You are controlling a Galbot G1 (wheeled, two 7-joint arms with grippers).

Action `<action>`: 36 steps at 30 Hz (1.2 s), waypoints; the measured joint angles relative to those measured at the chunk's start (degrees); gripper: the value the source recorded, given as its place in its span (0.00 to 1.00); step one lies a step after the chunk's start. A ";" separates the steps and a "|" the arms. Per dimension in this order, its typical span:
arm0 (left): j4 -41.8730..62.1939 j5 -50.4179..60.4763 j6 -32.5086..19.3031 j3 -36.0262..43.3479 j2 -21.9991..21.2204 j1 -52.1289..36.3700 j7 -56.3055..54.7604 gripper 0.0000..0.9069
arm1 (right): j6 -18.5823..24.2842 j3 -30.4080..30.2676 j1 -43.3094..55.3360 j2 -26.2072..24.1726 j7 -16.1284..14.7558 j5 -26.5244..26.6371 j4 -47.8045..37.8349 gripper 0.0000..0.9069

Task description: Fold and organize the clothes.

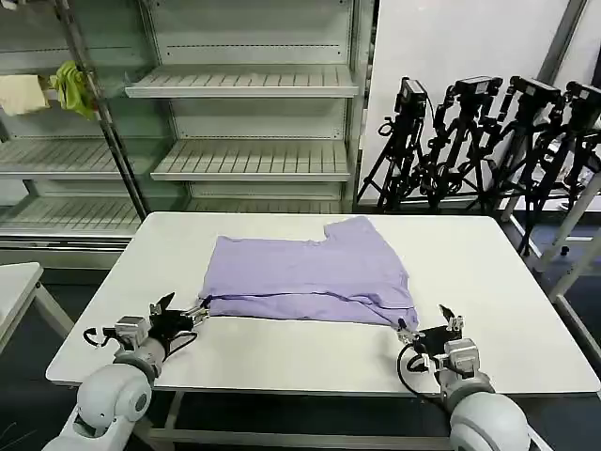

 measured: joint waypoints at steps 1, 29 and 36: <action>0.03 -0.05 -0.01 0.05 -0.08 0.03 0.09 1.00 | 0.00 -0.08 -0.05 0.12 -0.08 -0.14 0.00 1.00; 2.73 2.28 -0.72 2.80 -2.24 0.25 1.31 1.00 | 1.18 -1.71 1.51 3.31 -2.39 -3.37 -5.29 0.84; 3.25 2.98 -1.03 3.30 -2.61 0.24 1.65 0.67 | 1.50 -1.72 2.16 3.73 -3.14 -4.22 -7.07 0.61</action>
